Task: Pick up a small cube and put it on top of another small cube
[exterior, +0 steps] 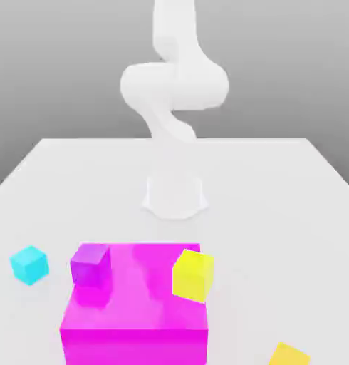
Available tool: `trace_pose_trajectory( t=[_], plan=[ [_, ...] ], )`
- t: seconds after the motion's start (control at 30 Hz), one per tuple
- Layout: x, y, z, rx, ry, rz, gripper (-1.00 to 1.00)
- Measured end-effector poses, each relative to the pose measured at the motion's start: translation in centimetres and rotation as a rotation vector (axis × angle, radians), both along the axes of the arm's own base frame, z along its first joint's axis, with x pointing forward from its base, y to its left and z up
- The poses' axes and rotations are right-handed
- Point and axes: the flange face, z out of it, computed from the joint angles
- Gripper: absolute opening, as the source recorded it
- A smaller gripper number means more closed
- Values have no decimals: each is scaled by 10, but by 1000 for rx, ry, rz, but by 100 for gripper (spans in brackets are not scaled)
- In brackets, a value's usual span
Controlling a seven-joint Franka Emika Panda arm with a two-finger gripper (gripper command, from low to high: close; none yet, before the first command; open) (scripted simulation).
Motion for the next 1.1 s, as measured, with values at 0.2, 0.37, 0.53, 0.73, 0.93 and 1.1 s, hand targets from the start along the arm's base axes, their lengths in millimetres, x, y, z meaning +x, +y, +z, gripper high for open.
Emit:
trace_pose_trajectory(
  t=[0.2,0.37,0.53,0.73,0.93,1.1],
  plan=[
    [70,28,-78,-61,144,169,0],
    [114,57,-152,-114,257,308,0],
    [143,89,-234,-172,367,447,0],
    [156,129,-339,-249,495,622,0],
    [150,156,-447,-328,622,786,0],
    [143,165,-528,-361,670,852,0]
  ],
)
